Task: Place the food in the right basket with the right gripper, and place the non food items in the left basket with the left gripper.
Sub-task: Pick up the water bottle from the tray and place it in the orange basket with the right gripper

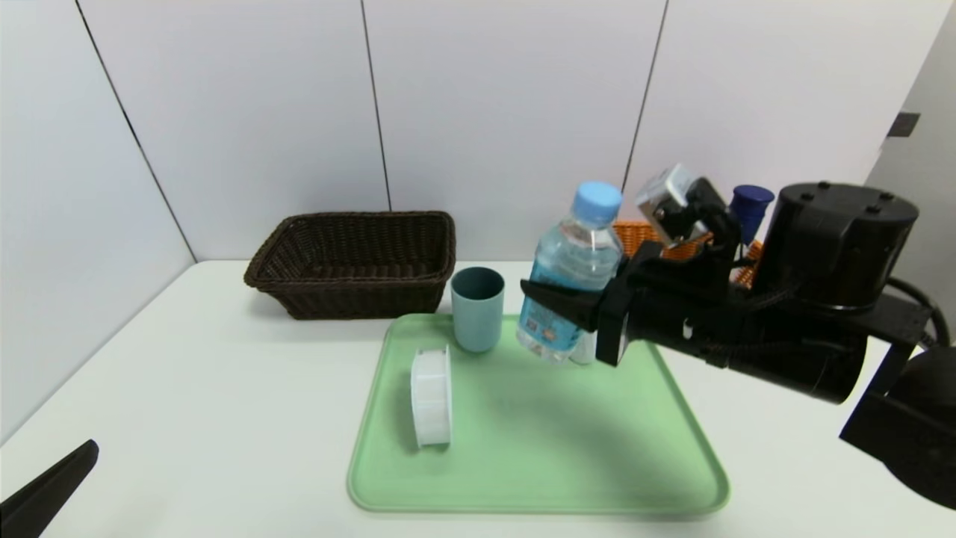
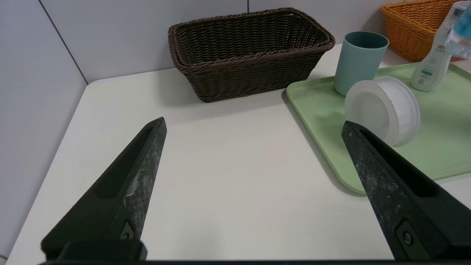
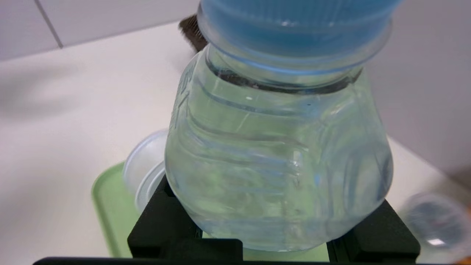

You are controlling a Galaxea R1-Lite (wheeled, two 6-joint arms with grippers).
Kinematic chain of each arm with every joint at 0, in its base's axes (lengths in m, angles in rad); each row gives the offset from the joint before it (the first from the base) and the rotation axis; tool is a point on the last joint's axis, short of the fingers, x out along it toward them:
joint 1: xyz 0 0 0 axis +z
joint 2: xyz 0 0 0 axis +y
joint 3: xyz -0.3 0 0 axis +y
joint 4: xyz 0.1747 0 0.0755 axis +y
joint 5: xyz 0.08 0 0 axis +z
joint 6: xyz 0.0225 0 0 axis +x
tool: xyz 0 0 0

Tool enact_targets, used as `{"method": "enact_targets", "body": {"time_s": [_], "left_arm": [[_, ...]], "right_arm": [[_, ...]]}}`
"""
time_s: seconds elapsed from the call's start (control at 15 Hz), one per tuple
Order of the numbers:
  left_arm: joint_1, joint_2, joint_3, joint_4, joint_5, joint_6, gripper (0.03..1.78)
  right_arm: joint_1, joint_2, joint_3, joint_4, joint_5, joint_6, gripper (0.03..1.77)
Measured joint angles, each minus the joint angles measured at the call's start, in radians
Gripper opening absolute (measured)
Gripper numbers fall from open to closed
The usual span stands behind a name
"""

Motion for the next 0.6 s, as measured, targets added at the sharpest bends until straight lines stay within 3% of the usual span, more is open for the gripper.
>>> {"method": "enact_targets", "body": {"time_s": [0.27,0.6], "left_arm": [[0.000,0.002,-0.007,-0.001,-0.002,0.000,1.69],[0.000,0.034,-0.021,-0.023,-0.024,-0.001,1.69]], "right_arm": [[-0.134,-0.063,-0.166,0.151,-0.012,0.022,0.84],[-0.269,-0.075,-0.242,0.187,-0.012,0.024,0.84]]}}
